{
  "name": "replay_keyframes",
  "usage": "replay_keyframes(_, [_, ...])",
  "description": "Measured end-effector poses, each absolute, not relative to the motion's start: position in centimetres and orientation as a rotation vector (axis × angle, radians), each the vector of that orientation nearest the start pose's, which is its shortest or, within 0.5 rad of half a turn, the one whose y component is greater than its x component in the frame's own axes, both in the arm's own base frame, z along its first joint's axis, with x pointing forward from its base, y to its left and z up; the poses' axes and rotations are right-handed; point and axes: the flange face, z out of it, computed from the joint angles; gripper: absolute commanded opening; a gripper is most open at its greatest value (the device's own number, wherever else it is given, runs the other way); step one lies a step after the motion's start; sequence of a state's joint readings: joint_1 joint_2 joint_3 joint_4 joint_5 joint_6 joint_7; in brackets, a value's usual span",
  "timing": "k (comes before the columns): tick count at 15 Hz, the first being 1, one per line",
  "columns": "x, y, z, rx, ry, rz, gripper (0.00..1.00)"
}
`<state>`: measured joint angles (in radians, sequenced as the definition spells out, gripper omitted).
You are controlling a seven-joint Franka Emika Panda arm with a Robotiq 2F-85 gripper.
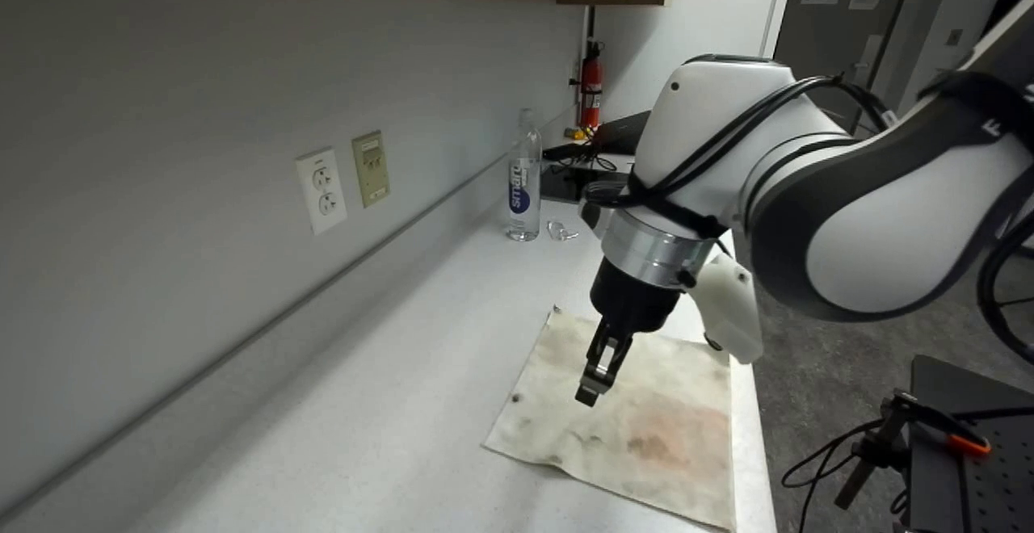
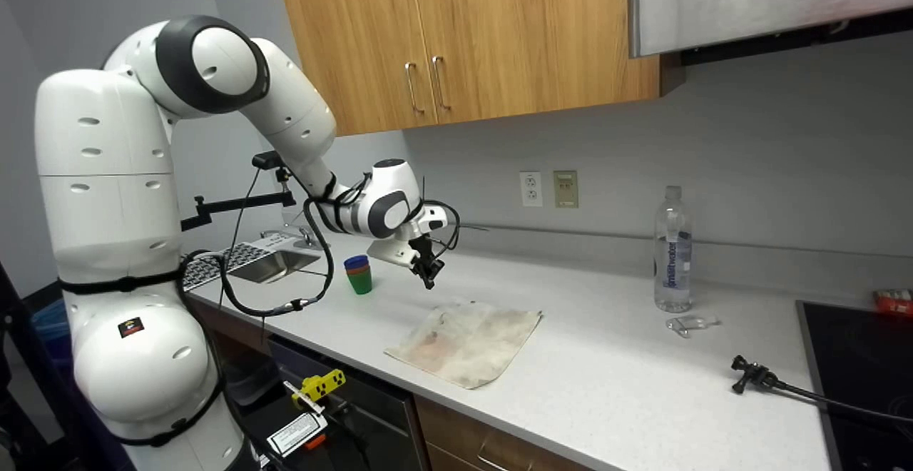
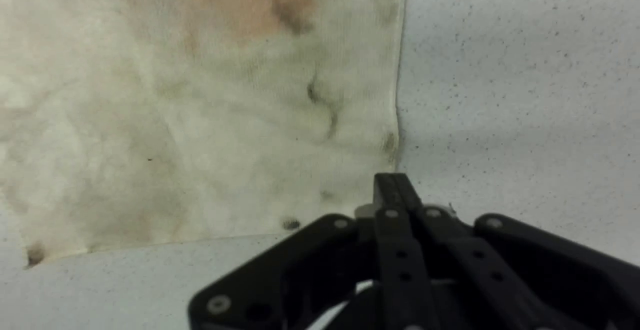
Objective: Unfold the cloth on the countertop
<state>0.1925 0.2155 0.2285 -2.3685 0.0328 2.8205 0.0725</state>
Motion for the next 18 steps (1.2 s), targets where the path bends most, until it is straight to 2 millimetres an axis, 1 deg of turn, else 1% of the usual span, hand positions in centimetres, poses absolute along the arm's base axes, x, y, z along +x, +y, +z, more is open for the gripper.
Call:
replay_keyframes(3, [46.5, 20.7, 27.8, -2.973, -0.468, -0.392, 0.0])
replay_keyframes(6, [44.8, 19.7, 30.2, -2.973, -0.472, -0.466, 0.0])
replay_keyframes(7, [44.3, 19.5, 31.0, -2.973, -0.474, -0.489, 0.26])
replay_keyframes(8, [43.9, 19.3, 31.7, -2.972, -0.475, -0.51, 0.27])
replay_keyframes(10, [43.2, 18.9, 32.8, -2.971, -0.478, -0.543, 0.41])
replay_keyframes(13, [42.5, 18.7, 33.9, -2.963, -0.492, -0.592, 0.65])
replay_keyframes(17, [42.2, 18.4, 34.8, -2.942, -0.502, -0.668, 0.94])
replay_keyframes(18, [42.1, 18.3, 34.9, -2.937, -0.502, -0.683, 1.0])
